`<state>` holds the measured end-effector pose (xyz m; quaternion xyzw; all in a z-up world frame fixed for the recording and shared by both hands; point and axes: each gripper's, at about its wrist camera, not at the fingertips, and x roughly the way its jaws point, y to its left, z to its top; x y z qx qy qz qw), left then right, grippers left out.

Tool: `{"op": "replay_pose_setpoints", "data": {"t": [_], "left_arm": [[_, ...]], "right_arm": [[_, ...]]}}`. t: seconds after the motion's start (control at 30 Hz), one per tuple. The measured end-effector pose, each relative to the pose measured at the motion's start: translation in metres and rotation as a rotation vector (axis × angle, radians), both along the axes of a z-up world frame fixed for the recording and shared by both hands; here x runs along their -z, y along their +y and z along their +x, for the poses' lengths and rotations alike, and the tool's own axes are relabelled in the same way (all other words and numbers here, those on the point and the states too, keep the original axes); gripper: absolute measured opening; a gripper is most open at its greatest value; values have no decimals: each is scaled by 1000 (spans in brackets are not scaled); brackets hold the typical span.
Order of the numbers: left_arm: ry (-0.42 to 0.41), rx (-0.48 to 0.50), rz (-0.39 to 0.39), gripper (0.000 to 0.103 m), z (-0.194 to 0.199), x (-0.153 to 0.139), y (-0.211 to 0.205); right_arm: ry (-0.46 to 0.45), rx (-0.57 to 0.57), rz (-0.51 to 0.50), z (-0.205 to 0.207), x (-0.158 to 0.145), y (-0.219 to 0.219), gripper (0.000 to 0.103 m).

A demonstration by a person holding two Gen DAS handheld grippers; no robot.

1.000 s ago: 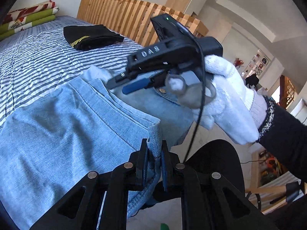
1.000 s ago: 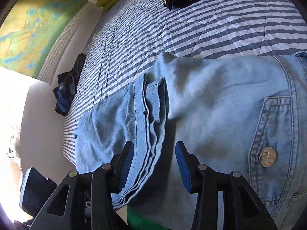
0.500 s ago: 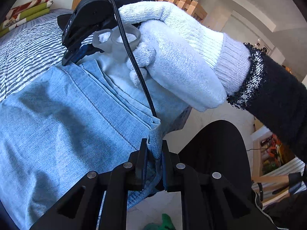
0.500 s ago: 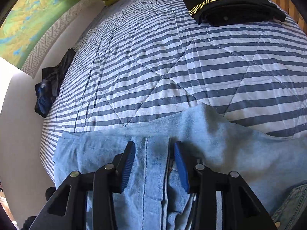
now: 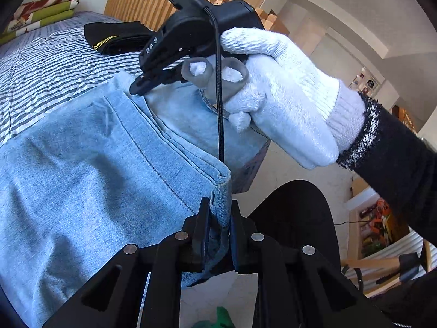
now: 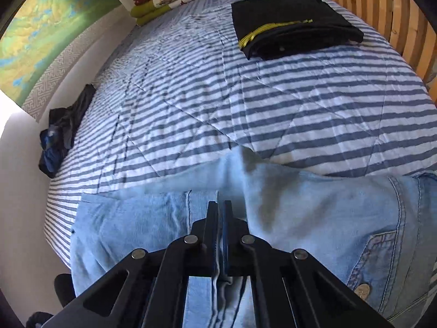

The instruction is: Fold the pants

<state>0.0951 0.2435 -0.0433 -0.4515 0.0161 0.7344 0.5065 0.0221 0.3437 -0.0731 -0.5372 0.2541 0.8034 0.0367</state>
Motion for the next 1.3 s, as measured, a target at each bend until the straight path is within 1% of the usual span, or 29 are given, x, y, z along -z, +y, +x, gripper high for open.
{"op": "replay_pose_setpoints", "data": {"t": [0.03, 0.07, 0.1, 0.17, 0.2, 0.23, 0.3, 0.37, 0.43, 0.5, 0.57, 0.6, 0.63, 0.67, 0.73, 0.83, 0.93, 1.0, 1.1, 1.23, 1.3], "left_arm": [[-10, -8, 15, 13, -1, -2, -3], [-21, -15, 32, 13, 5, -9, -10], [-25, -24, 48, 13, 4, -13, -14], [-18, -44, 80, 13, 0, -22, -22], [-14, -51, 96, 13, 0, -27, -25], [-7, -55, 110, 13, 0, -31, -28], [6, -54, 124, 13, 2, -38, -30], [20, -52, 126, 13, 4, -41, -29], [25, -48, 122, 13, 11, -43, -30], [24, -47, 114, 13, 14, -40, -30], [29, -47, 102, 13, 16, -39, -29], [36, -48, 97, 13, 16, -39, -28], [48, -50, 92, 13, 16, -40, -26], [53, -48, 93, 13, 15, -41, -24], [55, -39, 108, 13, 11, -46, -15], [84, 0, 125, 13, 5, -54, 10], [94, 55, 147, 13, -1, -60, 49], [119, 96, 143, 13, -3, -59, 80], [109, 141, 124, 13, -6, -47, 120], [79, 176, 74, 13, -11, -25, 153], [64, 183, 49, 14, -14, -16, 163]], "right_arm": [[-18, 10, -7, 3, 3, 3, 5], [-24, 19, -17, 8, 4, 5, 10], [-15, 20, -26, 13, 0, 6, 14], [6, 17, -26, 28, -11, 8, 32], [8, 12, -30, 36, -16, 7, 35], [10, 3, -55, 44, -20, 6, 39], [-3, -1, -132, 55, -21, 2, 42], [-30, -8, -211, 60, -15, -3, 45], [-59, -24, -245, 57, -5, -10, 46], [-65, -33, -273, 50, 6, -18, 46], [-46, -26, -304, 41, 15, -24, 46], [-32, -5, -304, 38, 16, -26, 39], [-23, 3, -292, 35, 16, -28, 19], [-13, -7, -269, 31, 13, -32, 10], [34, -40, -197, 29, -5, -41, 9], [130, -78, -91, 34, -44, -40, 8], [181, -66, -19, 45, -77, -18, 7], [188, -34, 34, 56, -89, 4, 7], [169, 44, 71, 67, -86, 42, 7], [102, 126, 70, 78, -54, 87, 7], [89, 155, 46, 83, -37, 103, 7]]}}
